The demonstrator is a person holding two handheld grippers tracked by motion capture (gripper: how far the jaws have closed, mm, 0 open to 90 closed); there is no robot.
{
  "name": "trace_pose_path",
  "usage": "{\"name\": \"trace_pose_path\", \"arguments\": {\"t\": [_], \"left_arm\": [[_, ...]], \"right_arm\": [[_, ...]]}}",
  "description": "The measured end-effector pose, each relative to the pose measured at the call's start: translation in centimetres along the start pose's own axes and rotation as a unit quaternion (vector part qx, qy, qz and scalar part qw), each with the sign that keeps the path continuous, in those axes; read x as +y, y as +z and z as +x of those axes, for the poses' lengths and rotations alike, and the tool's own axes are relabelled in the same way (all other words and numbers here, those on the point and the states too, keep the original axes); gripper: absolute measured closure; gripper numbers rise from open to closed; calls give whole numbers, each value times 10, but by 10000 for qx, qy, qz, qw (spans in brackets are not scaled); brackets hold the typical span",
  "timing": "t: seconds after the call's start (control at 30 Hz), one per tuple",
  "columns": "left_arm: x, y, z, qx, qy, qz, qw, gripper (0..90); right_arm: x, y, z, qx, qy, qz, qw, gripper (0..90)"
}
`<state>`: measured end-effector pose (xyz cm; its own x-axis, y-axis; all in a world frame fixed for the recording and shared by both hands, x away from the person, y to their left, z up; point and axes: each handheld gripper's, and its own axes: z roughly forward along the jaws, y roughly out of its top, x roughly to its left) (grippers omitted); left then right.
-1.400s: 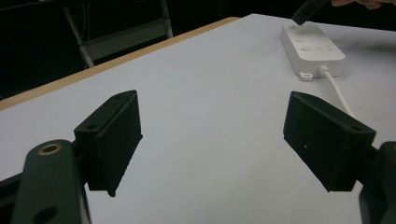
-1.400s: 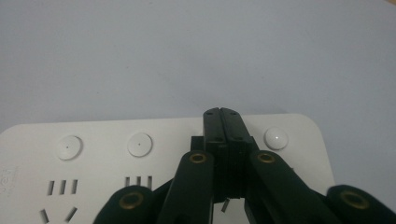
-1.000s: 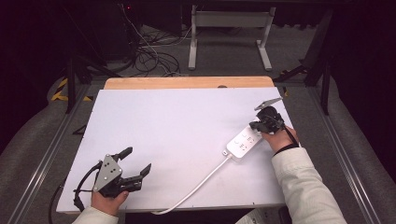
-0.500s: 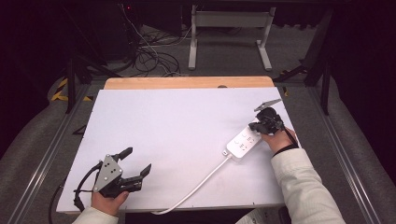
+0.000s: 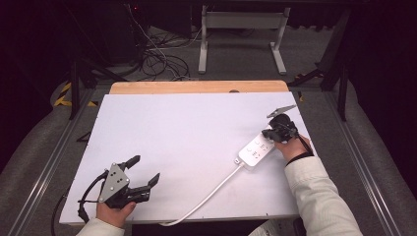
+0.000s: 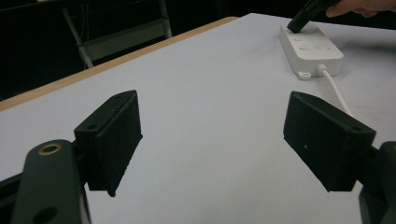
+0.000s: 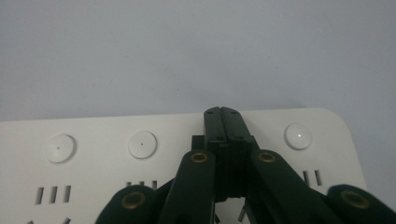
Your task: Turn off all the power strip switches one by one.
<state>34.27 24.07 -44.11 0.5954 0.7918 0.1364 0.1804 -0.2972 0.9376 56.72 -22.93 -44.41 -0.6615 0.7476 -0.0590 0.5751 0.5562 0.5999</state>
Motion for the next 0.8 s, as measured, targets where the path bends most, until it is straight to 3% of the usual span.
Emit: {"name": "trace_pose_path", "arguments": {"t": [0.13,0.2,0.27,0.3,0.8], "left_arm": [[0,-1,0,-7,-40,-16,10000,199],[0,0,0,-4,-61,-12,10000,199],[0,1,1,-4,-77,-4,10000,199],[0,1,1,-10,-80,-8,10000,199],[0,1,1,-3,-74,-6,10000,199]], "right_arm": [[0,-2,-1,49,1,-97,9999,900],[1,-16,-3,110,115,-509,9986,900],[4,-33,-2,253,132,-980,9948,900],[6,-40,-2,269,120,-1082,9937,900],[8,-48,-2,126,6,-990,9950,900]]}}
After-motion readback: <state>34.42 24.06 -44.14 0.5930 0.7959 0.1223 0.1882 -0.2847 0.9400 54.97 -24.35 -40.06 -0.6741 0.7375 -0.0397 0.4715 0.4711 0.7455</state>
